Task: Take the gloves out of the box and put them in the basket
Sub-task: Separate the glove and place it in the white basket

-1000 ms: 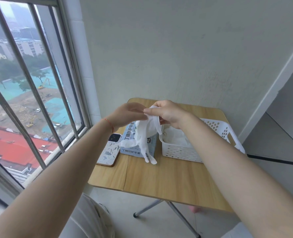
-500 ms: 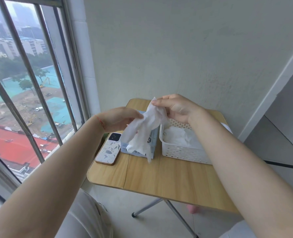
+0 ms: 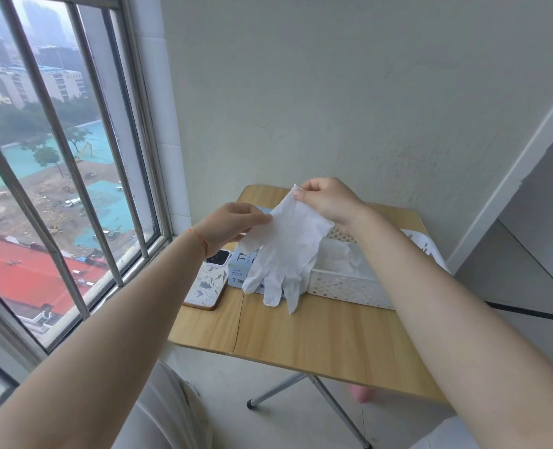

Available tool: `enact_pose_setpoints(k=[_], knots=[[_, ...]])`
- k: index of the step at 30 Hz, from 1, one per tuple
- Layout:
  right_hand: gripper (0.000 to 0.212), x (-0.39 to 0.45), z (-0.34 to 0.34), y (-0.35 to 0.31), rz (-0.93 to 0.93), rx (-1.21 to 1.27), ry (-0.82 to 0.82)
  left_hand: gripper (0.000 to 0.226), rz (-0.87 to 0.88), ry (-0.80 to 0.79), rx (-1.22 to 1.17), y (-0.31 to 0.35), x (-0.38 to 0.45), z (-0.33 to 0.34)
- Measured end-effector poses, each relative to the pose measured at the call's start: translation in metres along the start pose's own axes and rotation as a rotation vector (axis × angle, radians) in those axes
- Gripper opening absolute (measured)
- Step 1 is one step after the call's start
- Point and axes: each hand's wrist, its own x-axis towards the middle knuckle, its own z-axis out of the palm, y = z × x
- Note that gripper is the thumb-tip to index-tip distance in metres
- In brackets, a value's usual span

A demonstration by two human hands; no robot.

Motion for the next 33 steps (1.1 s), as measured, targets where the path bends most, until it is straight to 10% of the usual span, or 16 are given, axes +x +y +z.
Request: enact_pose_setpoints(k=[11,19,33], knots=[[0.019,0.010,0.011,0.001,-0.064,-0.118,0.158,0.031,-0.192,-0.188,0.253,0.000,-0.005,-0.011],[0.020,0.022,0.007,0.024,0.149,0.093,0.220,0.018,-0.110,-0.004,-0.196,0.001,0.017,-0.023],[0.026,-0.002,-0.080,0.136,0.464,-0.080,0.376,0.023,0.061,0.084,0.742,0.026,0.120,0.129]])
